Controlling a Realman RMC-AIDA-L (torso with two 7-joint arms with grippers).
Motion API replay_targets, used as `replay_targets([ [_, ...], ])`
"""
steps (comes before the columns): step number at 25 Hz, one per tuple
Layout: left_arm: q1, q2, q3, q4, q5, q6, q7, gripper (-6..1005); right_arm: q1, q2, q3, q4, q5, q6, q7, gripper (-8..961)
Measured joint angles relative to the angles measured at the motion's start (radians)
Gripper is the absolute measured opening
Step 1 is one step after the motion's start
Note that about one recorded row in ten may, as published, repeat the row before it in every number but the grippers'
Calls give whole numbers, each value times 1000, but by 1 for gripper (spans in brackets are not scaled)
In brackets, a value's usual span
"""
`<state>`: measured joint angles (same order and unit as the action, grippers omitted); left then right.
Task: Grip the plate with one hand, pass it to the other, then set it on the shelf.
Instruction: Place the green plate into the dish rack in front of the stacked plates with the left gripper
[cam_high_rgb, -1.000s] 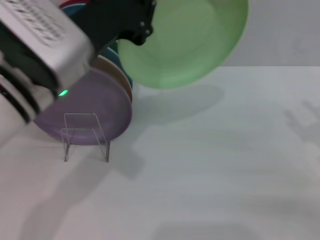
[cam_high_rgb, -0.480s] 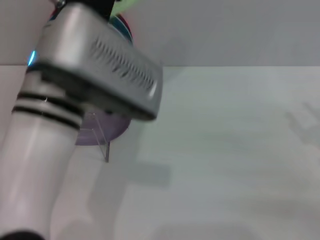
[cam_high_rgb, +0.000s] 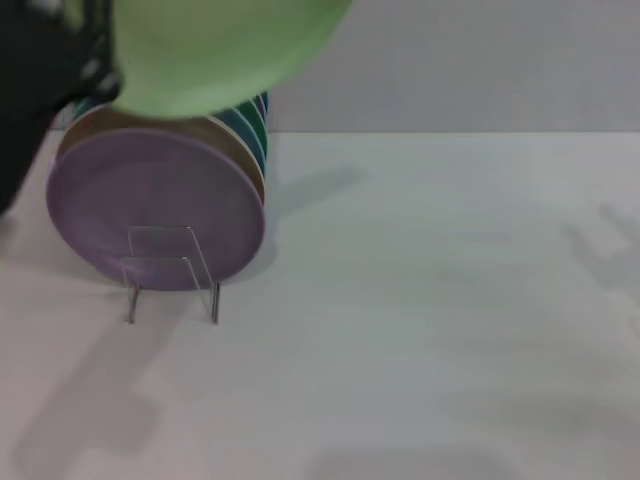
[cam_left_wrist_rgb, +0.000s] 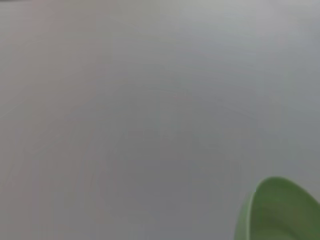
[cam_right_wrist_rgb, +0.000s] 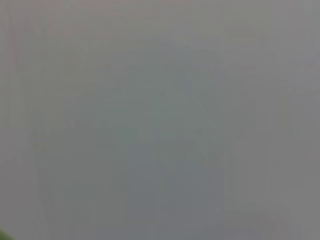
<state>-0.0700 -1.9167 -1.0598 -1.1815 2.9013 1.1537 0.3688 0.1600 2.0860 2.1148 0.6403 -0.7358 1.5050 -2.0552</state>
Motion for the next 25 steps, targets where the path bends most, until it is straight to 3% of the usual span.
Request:
replay_targets([
  [1, -19, 15, -4, 67, 3, 77, -43, 83, 2, 0, -1, -1, 0, 0, 0, 762],
  [2, -75, 41, -10, 239, 4, 247, -129, 83, 4, -1, -2, -2, -1, 0, 1, 762],
  [3, -150, 53, -19, 462, 3, 452, -215, 84, 6, -1, -5, -3, -1, 2, 1, 762],
  [5, -203, 53, -28, 611, 1, 569, -262, 85, 7, -1, -8, -3, -1, 2, 2, 762],
  [8, -307, 33, -51, 937, -3, 792, -329, 88, 11, -1, -21, -4, -1, 3, 8, 762],
  [10, -340, 27, -44, 1065, -5, 845, -335, 89, 16, -1, -24, -4, -1, 3, 10, 761],
  [13, -351, 28, -21, 1122, -5, 834, -325, 91, 23, -1, -40, -8, -2, 3, 9, 761],
  [25, -367, 36, 0, 1153, -10, 722, -264, 99, 17, 0, -54, -11, -2, 10, 3, 761],
])
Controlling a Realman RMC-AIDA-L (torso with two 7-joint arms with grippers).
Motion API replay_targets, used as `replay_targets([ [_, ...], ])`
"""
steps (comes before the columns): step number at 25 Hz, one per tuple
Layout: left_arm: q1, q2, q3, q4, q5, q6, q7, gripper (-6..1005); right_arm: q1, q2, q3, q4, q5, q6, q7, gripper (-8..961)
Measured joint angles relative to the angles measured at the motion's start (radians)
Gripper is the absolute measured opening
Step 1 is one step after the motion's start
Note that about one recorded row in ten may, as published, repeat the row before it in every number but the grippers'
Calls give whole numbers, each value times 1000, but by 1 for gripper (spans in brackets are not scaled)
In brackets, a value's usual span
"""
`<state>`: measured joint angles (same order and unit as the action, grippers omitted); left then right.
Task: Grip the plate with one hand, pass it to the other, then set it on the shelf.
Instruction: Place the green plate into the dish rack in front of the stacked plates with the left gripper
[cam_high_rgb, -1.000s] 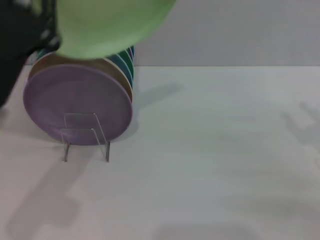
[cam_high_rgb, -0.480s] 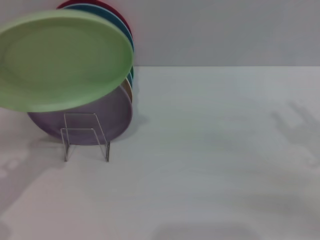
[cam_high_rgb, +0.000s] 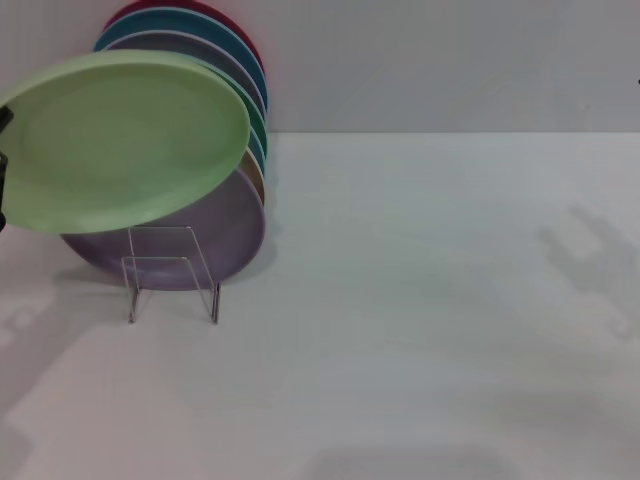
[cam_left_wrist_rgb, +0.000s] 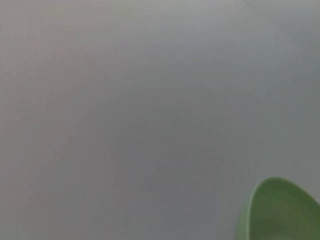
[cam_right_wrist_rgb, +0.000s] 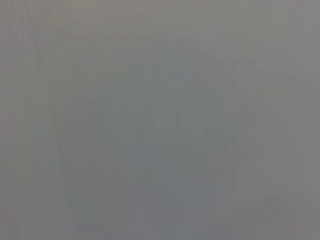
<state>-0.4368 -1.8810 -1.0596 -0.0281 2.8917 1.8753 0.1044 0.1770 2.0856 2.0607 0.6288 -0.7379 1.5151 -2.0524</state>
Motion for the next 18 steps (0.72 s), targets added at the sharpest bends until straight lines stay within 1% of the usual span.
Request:
replay_targets([
  [10, -1, 0, 48, 12, -1, -37, 13, 107, 0, 1, -13, 0, 0, 4, -1, 761],
  [18, 0, -6, 50, 21, -2, -71, 33, 112, 6, -2, -20, 0, 0, 12, -2, 761],
])
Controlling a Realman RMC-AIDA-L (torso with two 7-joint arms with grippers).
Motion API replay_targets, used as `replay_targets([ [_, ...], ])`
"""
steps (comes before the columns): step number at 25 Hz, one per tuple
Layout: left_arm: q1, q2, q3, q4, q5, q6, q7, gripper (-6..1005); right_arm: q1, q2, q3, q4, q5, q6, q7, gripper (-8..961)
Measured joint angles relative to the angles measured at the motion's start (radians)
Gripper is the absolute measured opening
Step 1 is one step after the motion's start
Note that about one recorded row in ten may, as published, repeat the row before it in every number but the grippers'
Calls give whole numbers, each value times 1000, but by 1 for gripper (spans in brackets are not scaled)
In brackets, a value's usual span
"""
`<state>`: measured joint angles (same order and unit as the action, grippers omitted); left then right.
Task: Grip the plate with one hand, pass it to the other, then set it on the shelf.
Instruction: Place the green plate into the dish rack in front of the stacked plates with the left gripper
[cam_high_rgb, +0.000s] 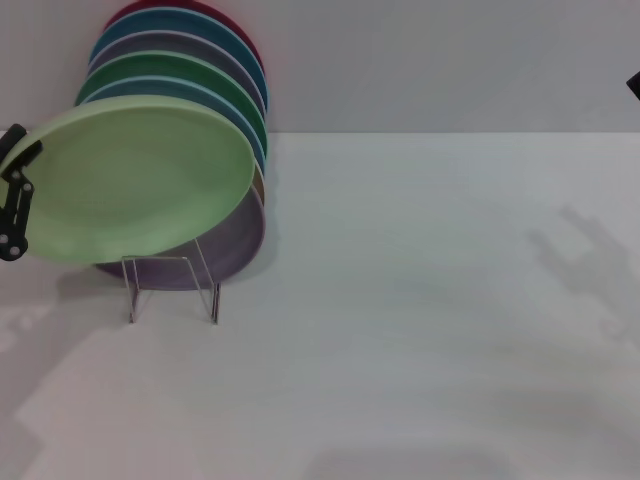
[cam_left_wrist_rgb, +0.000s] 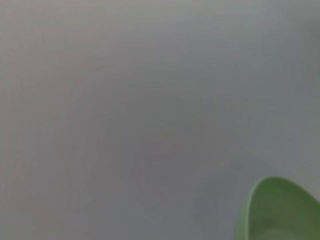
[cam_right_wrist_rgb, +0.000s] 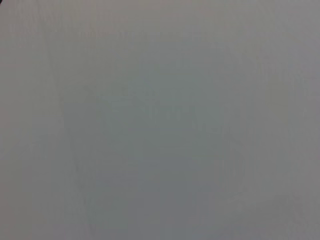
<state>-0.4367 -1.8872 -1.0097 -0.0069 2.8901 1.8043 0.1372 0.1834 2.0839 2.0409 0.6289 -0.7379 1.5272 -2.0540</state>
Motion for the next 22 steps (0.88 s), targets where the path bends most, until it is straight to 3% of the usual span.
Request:
replay_targets([
  [14, 19, -58, -19, -3, -7, -88, 173, 122, 15, -2, -4, 0, -10, 0, 5, 762],
  [22, 12, -88, -26, -8, -5, -149, 227, 202, 14, -2, -4, -1, -13, 0, 3, 761],
])
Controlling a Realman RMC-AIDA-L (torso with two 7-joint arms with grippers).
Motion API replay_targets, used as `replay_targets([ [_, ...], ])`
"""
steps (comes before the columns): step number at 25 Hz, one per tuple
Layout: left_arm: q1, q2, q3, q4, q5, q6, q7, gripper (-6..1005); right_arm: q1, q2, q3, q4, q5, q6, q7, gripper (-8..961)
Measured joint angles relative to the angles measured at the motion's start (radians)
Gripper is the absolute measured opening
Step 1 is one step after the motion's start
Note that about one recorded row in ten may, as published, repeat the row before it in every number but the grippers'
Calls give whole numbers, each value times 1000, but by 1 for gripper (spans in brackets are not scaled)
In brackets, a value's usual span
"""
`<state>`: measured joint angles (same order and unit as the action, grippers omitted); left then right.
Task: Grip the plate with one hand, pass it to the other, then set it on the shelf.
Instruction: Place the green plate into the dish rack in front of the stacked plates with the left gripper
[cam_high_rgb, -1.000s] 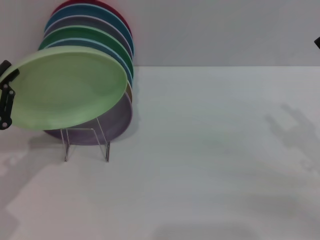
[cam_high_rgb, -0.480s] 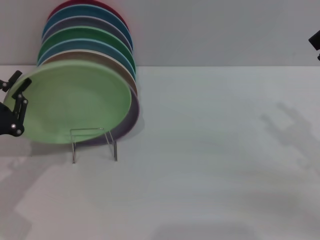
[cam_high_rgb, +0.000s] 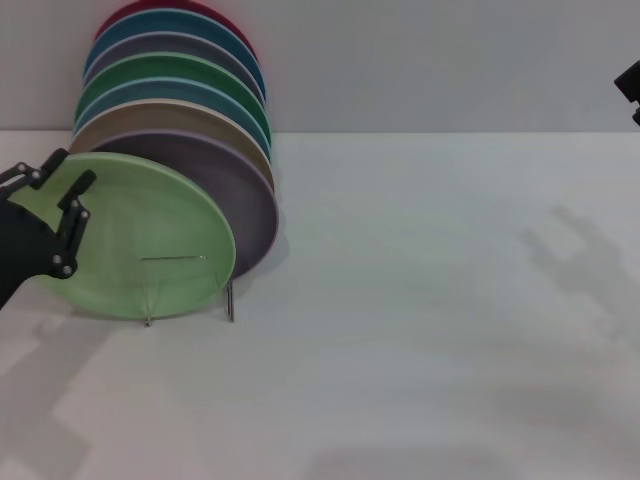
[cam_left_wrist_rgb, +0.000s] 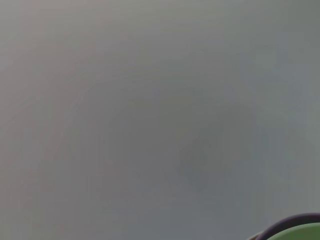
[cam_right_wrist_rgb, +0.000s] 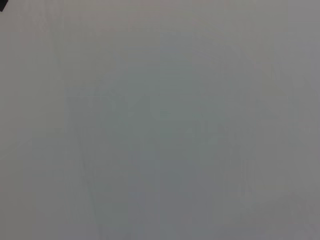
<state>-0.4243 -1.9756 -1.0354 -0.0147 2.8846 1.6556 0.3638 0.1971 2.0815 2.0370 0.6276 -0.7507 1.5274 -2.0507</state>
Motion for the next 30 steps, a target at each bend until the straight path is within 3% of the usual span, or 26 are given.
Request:
replay_targets([
  [11, -37, -34, 3, -9, 2, -100, 5, 238, -8, 0, 0, 0, -1, -2, -2, 761],
  [18, -33, -80, 33, -24, 4, -99, 131, 238, -13, 0, 0, 0, -3, -1, -3, 762],
  [25, -15, -88, 68, -80, 4, -102, 144, 239, -13, 0, 1, -2, -3, 0, -6, 762],
  [30, 34, -86, 55, -121, 0, -81, 155, 239, -13, 0, 8, -2, -16, -1, -6, 762],
])
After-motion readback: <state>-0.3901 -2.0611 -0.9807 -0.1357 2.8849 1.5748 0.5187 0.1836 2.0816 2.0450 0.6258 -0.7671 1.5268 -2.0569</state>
